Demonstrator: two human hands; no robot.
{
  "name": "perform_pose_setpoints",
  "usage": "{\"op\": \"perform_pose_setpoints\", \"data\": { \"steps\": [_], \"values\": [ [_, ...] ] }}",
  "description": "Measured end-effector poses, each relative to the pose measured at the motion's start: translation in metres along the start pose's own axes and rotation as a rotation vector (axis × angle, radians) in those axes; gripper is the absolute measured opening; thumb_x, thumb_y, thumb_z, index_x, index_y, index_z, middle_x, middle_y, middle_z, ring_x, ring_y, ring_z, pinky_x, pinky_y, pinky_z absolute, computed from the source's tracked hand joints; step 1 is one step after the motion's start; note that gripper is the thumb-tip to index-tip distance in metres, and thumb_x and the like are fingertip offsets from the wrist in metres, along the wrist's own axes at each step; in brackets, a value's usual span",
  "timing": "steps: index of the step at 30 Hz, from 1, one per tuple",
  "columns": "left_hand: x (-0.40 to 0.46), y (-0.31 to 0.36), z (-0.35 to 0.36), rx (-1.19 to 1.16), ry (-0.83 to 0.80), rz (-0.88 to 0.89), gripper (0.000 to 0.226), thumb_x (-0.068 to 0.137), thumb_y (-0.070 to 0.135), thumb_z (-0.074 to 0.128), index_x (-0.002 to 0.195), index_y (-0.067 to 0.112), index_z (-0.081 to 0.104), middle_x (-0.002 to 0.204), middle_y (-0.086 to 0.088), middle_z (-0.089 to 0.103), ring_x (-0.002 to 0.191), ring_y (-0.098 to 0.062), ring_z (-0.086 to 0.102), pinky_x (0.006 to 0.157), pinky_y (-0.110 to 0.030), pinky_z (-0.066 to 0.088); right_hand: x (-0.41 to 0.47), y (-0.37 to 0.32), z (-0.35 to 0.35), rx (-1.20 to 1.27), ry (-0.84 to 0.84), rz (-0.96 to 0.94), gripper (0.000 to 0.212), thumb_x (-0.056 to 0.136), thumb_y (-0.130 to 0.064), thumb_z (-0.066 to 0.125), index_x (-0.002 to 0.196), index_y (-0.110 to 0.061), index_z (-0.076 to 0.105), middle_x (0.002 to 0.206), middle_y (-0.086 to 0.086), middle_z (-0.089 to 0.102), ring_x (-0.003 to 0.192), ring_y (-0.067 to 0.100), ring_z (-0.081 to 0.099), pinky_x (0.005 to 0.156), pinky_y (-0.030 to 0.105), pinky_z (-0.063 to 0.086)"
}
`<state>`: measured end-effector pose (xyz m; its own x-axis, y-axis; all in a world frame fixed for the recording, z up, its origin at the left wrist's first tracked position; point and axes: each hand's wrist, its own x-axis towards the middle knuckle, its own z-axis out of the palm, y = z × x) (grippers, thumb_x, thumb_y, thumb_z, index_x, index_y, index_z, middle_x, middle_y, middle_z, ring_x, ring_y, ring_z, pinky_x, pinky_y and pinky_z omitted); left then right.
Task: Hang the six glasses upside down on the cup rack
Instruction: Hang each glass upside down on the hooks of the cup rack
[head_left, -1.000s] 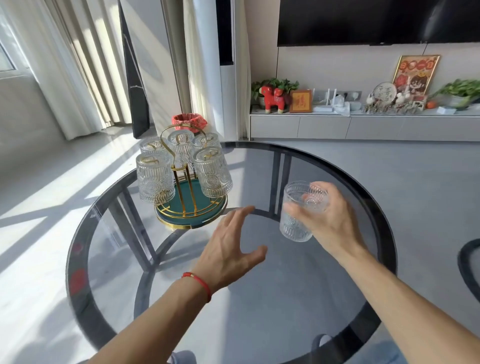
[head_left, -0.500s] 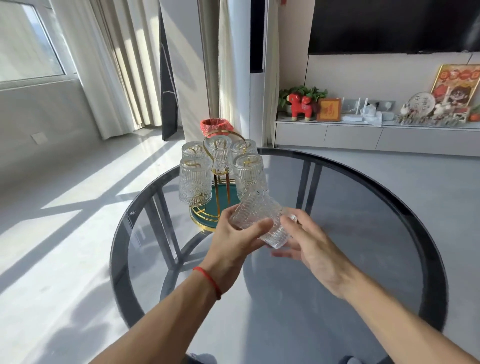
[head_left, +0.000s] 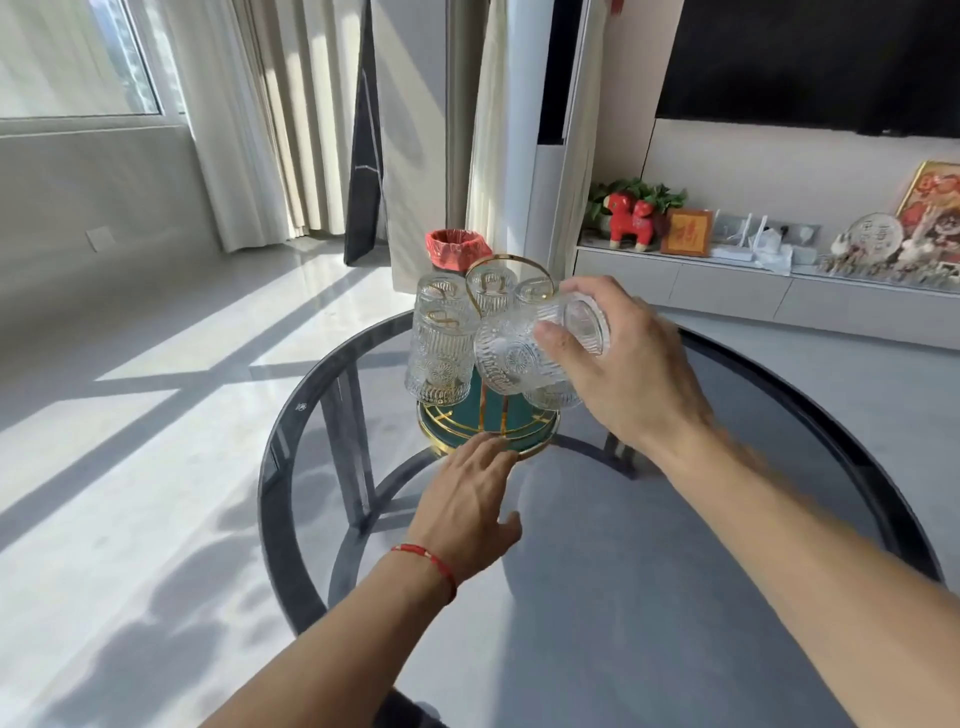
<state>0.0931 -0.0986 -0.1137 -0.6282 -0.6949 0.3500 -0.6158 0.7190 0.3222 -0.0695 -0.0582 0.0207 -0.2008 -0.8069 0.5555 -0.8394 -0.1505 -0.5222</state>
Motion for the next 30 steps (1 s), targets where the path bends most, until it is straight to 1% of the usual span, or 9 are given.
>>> {"op": "perform_pose_setpoints", "data": {
  "steps": [2,4,8,10,14,18,21,25,30],
  "values": [
    [0.000,-0.006,0.004,0.033,-0.041,-0.021,0.058,0.082,0.026,0.070,0.137,0.009,0.057,0.152,-0.013,0.049,0.145,-0.030,0.038,0.121,-0.039,0.029,0.011,-0.007,0.003,-0.066,-0.037,-0.027,0.048,0.094,-0.055,0.061,0.136,-0.032,0.055,0.120,0.010,0.066,0.114,0.030,0.061,0.088,0.034,0.045],
    [0.001,-0.011,0.005,0.071,-0.053,-0.044,0.058,0.086,0.030,0.066,0.140,0.014,0.053,0.159,-0.010,0.041,0.149,-0.028,0.030,0.122,-0.041,0.026,0.020,-0.013,0.004,-0.149,-0.063,-0.053,0.053,0.093,-0.059,0.059,0.139,-0.033,0.053,0.120,0.010,0.064,0.113,0.031,0.060,0.086,0.034,0.040],
    [0.003,-0.014,0.005,0.118,-0.084,-0.052,0.058,0.089,0.034,0.062,0.143,0.016,0.050,0.162,-0.010,0.036,0.152,-0.027,0.025,0.123,-0.042,0.025,0.037,-0.024,0.008,-0.317,-0.120,-0.135,0.059,0.090,-0.064,0.057,0.140,-0.032,0.053,0.121,0.012,0.068,0.110,0.035,0.063,0.091,0.042,0.047],
    [0.003,-0.014,0.005,0.147,-0.102,-0.051,0.058,0.091,0.035,0.061,0.144,0.016,0.048,0.163,-0.010,0.034,0.152,-0.027,0.023,0.123,-0.042,0.024,0.045,-0.028,0.013,-0.383,-0.164,-0.152,0.061,0.089,-0.065,0.058,0.137,-0.027,0.052,0.120,0.012,0.069,0.108,0.037,0.065,0.090,0.044,0.049],
    [0.004,-0.014,0.005,0.146,-0.096,-0.050,0.051,0.091,0.034,0.063,0.137,0.014,0.055,0.164,-0.009,0.032,0.153,-0.025,0.021,0.121,-0.040,0.028,0.058,-0.031,0.020,-0.457,-0.255,-0.171,0.061,0.089,-0.061,0.059,0.130,-0.017,0.056,0.122,0.012,0.067,0.112,0.036,0.064,0.095,0.045,0.049],
    [0.005,-0.012,0.005,0.128,-0.087,-0.063,0.037,0.090,0.029,0.066,0.122,0.011,0.065,0.162,-0.010,0.034,0.151,-0.024,0.024,0.115,-0.040,0.038,0.065,-0.031,0.031,-0.543,-0.344,-0.262,0.056,0.092,-0.059,0.054,0.126,-0.016,0.059,0.122,0.010,0.067,0.111,0.036,0.064,0.093,0.047,0.049],
    [0.005,-0.013,0.004,0.115,-0.081,-0.064,0.036,0.089,0.028,0.066,0.120,0.010,0.066,0.162,-0.010,0.035,0.149,-0.024,0.027,0.113,-0.039,0.041,0.066,-0.028,0.041,-0.648,-0.445,-0.298,0.059,0.093,-0.064,0.050,0.131,-0.020,0.058,0.125,0.011,0.065,0.115,0.037,0.062,0.093,0.049,0.048],
    [0.004,-0.014,0.003,0.103,-0.083,-0.056,0.035,0.089,0.027,0.065,0.118,0.009,0.067,0.162,-0.010,0.034,0.149,-0.023,0.026,0.113,-0.039,0.041,0.069,-0.017,0.046,-0.663,-0.510,-0.317,0.059,0.093,-0.068,0.042,0.135,-0.029,0.055,0.125,0.009,0.062,0.123,0.035,0.056,0.098,0.051,0.045],
    [0.002,-0.014,0.003,0.105,-0.080,-0.040,0.034,0.089,0.027,0.065,0.118,0.008,0.068,0.161,-0.011,0.034,0.149,-0.025,0.028,0.111,-0.040,0.043,0.066,-0.006,0.048,-0.614,-0.516,-0.284,0.066,0.095,-0.068,0.034,0.138,-0.023,0.056,0.130,0.008,0.065,0.129,0.030,0.048,0.106,0.049,0.041]
  ]
}}
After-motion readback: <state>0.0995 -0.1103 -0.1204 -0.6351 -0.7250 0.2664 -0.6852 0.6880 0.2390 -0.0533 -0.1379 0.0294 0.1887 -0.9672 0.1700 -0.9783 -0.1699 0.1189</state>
